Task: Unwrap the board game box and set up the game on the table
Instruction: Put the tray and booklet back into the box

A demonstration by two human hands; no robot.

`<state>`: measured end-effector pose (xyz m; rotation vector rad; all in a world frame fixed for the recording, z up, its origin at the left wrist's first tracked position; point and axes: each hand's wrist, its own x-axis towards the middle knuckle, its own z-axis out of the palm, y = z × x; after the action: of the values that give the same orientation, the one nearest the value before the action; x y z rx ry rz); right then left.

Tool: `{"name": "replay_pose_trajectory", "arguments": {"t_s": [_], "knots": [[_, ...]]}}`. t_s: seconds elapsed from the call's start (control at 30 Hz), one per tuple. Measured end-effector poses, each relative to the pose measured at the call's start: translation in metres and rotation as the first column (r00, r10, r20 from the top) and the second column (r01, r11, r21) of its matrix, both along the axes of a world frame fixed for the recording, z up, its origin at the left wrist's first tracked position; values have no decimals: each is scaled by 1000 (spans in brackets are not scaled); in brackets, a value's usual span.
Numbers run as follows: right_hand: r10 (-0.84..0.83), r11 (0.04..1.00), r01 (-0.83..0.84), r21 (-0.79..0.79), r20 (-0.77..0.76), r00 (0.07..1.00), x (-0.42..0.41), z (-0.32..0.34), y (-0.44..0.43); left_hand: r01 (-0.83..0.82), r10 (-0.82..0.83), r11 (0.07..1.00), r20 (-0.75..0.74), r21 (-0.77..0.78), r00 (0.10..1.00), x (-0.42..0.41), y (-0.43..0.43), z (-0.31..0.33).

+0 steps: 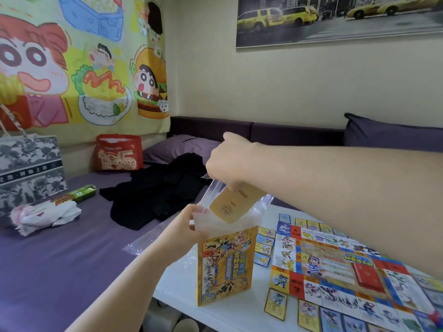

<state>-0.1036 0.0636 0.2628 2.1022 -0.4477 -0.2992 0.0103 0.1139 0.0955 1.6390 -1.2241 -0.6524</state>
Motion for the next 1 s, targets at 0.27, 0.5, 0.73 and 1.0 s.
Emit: {"name": "replay_pose_trajectory", "arguments": {"t_s": [0.27, 0.5, 0.73, 1.0], "knots": [[81, 997, -81, -18, 20, 996, 7, -16, 5, -26, -12, 992, 294, 125, 956, 1, -5, 9], [100, 994, -100, -35, -11, 995, 10, -23, 8, -48, 58, 996, 146, -75, 988, -8, -19, 9], [255, 965, -255, -63, -3, 967, 9, -27, -10, -226, 278, 941, 192, -253, 941, -22, -25, 2], [-90, 712, -694, 106, 994, 60, -70, -60, -82, -297, 310, 915, 4, -272, 951, -16, -26, -1]]}}
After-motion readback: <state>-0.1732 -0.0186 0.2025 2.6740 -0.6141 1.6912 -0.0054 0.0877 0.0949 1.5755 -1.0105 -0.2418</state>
